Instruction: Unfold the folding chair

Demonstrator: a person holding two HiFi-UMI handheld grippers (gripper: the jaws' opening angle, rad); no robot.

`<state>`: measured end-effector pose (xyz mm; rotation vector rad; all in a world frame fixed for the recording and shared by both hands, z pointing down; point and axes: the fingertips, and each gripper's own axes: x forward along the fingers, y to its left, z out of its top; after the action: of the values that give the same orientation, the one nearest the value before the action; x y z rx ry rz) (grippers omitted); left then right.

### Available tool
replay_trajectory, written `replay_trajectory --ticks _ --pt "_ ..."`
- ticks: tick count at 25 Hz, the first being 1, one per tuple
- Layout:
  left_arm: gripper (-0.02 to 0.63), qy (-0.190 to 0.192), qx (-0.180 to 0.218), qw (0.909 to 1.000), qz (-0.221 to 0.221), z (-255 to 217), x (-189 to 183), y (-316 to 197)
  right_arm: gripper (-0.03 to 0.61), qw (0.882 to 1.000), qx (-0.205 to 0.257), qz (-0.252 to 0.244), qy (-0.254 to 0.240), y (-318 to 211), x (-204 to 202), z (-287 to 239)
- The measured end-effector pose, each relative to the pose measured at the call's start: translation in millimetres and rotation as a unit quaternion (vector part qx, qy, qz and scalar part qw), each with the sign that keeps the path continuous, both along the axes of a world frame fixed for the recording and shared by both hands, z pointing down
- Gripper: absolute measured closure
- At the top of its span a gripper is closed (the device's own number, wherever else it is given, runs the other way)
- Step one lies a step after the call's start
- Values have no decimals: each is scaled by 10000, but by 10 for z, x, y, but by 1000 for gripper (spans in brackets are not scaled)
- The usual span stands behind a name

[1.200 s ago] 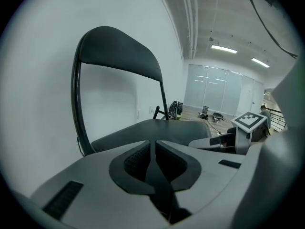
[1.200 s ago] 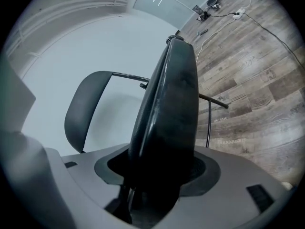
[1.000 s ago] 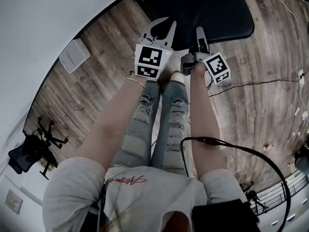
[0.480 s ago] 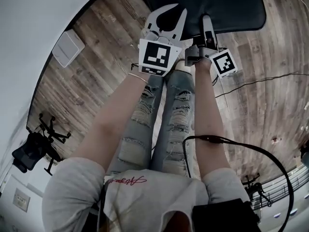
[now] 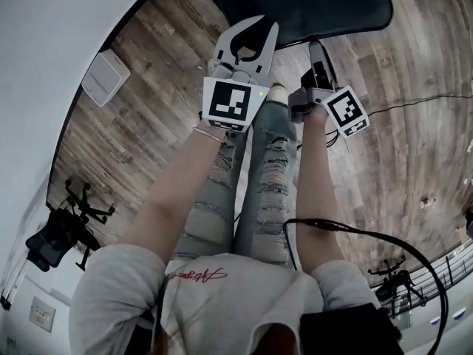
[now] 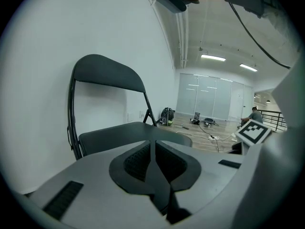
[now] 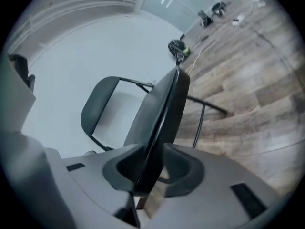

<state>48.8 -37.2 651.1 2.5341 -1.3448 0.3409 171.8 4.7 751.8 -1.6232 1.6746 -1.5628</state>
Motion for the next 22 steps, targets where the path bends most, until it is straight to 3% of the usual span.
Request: replay_trajectory --ticks 1,2,4,5,7,9,11,14,15,18,22 --pt "571 9 14 10000 -6 -99 6 35 533 9988 133 175 441 104 129 -195" --pt "571 43 45 10000 -24 -226 8 62 558 9946 433 305 898 173 247 -469" --pt "571 200 130 9996 -114 -565 -9 119 558 9750 1341 247 1754 217 317 -1175" --pt "571 307 172 9992 -192 -768 -27 152 558 9573 1815 26 2250 210 261 -1558" --pt "571 487 275 9978 -358 -1197 -66 197 558 9093 2560 -526 3238 158 70 -2285" --pt "571 551 467 9964 -437 -1607 -97 191 558 8727 2974 -877 3771 38 -92 -2887" --pt "571 576 628 9954 -437 -1990 -99 188 558 8517 3236 -1101 3973 -87 -203 -3382" --pt "571 711 447 9955 -437 -2499 -39 353 558 8175 3393 -1603 4368 -58 -360 -3960" --pt "571 766 417 9952 -445 -2663 -28 404 558 8132 3422 -1725 4380 -40 -404 -4123" --pt "571 897 647 9926 -507 -3126 -101 466 558 8192 3584 -1906 4052 -40 -572 -4519" --pt "571 943 957 9897 -502 -3521 -203 496 558 8061 3804 -2096 4018 22 -822 -4811"
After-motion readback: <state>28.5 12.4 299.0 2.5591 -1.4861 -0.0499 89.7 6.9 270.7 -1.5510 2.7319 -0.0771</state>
